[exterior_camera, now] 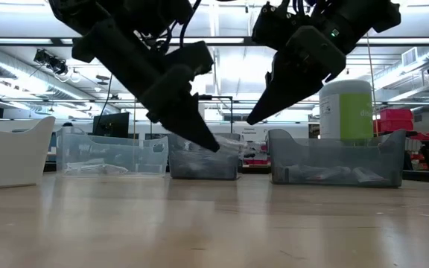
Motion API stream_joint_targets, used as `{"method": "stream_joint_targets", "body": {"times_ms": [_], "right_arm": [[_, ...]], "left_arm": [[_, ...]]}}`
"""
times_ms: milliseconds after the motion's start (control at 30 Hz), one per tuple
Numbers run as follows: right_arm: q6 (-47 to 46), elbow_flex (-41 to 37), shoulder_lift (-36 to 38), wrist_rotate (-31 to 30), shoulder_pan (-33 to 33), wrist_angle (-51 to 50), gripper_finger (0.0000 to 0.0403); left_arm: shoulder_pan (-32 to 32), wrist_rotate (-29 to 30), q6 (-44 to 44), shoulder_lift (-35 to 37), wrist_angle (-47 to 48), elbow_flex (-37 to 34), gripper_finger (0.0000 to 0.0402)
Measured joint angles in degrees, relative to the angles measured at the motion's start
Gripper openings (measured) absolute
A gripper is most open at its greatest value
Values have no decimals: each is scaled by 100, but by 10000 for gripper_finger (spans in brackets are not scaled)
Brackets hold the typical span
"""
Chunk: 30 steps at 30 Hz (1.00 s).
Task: Pick & Place Travel size toiletries
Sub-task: Put the silver nail cutter into the transparent bin
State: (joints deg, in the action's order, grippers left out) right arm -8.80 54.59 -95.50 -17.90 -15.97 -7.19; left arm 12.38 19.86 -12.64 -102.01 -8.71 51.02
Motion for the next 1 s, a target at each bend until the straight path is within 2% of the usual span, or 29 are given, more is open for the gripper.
{"method": "stream_joint_targets", "body": {"times_ms": [100,233,467,600,733,1000], "right_arm": [[0,0,0,1,-2,-36,170],[0,0,0,-1,-2,-38,179],[-48,0,0,1,-2,-98,190],[-149,0,0,-1,-2,-194,190],[-149,0,0,1,-2,-204,188],[-150,0,0,1,-2,-207,192]], "left_arm": [[-66,-140,96,6,326,9,54],[-142,40,5,20,1322,141,54],[-136,313,241,540,3059,734,58],[-140,495,373,1175,3953,1028,58],[-153,692,432,1992,4348,1072,58],[-364,1091,91,3617,4487,415,58]]}}
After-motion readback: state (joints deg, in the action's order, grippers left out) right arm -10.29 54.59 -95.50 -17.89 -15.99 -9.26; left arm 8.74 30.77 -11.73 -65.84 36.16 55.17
